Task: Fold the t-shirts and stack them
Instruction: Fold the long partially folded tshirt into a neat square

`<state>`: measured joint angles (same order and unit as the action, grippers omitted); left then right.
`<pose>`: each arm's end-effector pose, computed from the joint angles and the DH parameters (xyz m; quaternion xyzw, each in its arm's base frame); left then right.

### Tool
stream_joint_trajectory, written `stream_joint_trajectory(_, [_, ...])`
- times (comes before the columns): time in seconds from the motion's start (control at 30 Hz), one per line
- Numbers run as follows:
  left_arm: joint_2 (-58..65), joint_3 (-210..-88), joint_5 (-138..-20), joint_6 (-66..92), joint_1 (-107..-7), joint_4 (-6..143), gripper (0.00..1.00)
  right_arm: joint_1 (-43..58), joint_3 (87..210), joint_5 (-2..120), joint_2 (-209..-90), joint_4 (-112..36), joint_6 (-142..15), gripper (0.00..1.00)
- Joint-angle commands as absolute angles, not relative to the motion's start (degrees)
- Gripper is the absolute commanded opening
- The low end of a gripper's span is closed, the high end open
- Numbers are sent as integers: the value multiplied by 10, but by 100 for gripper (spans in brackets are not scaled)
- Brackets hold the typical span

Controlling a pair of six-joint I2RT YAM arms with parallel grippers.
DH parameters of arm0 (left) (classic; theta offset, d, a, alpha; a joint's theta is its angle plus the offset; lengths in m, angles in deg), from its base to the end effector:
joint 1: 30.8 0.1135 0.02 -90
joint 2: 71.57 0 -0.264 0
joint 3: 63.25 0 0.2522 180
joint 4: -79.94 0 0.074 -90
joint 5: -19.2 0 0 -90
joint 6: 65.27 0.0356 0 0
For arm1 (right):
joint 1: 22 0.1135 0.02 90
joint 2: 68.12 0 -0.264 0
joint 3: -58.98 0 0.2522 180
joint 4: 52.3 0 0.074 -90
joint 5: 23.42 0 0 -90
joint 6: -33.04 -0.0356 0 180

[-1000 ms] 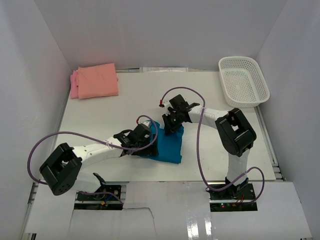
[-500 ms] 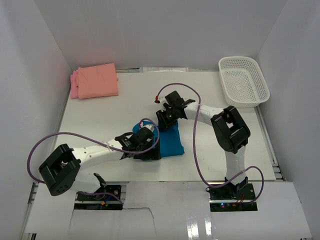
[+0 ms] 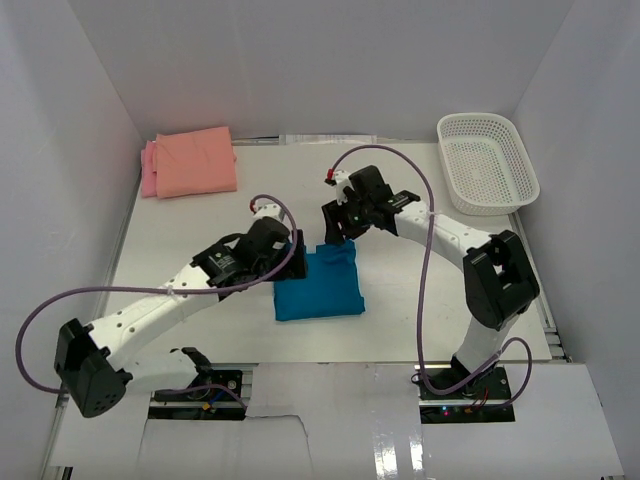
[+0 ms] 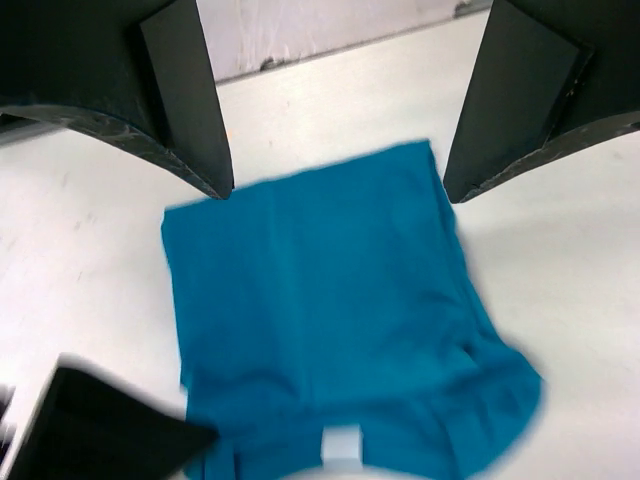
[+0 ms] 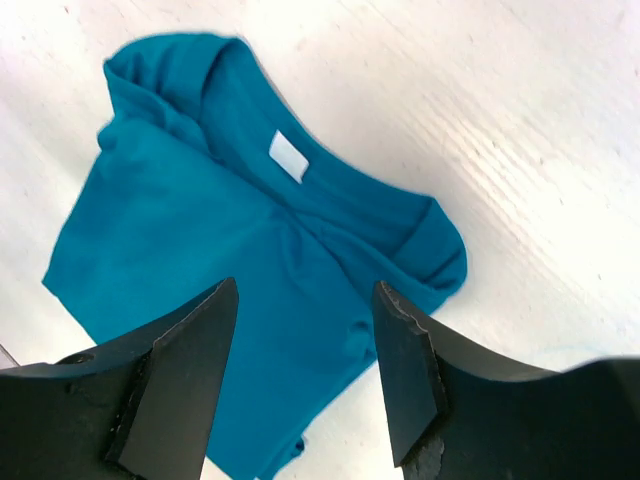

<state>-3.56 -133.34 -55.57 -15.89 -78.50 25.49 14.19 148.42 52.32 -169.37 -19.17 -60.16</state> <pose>0.1680 -0.1707 0.2816 0.0153 0.9391 -0.1327 0.3167 0.3137 0.2404 0.2442 -0.3058 0.8653 0.2361 0.3193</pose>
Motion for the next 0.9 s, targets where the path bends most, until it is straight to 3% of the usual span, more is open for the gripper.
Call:
stream_joint_trajectory(0.0, [-71, -1339, -551, -75, -726, 277, 98, 130, 1449, 519, -1666, -188, -592, 63])
stream_joint_trajectory(0.17, [-38, -1311, -555, -1, -705, 374, 98, 128, 1402, 520, -1649, -189, -579, 63])
stream_joint_trajectory(0.5, [80, -1347, -615, 28, -668, 424, 98, 127, 1376, 521, -1655, -199, -554, 56])
stream_joint_trajectory(0.87, [109, -1192, -607, 17, -668, 654, 94, 125, 1372, 503, -1687, -230, -546, 57])
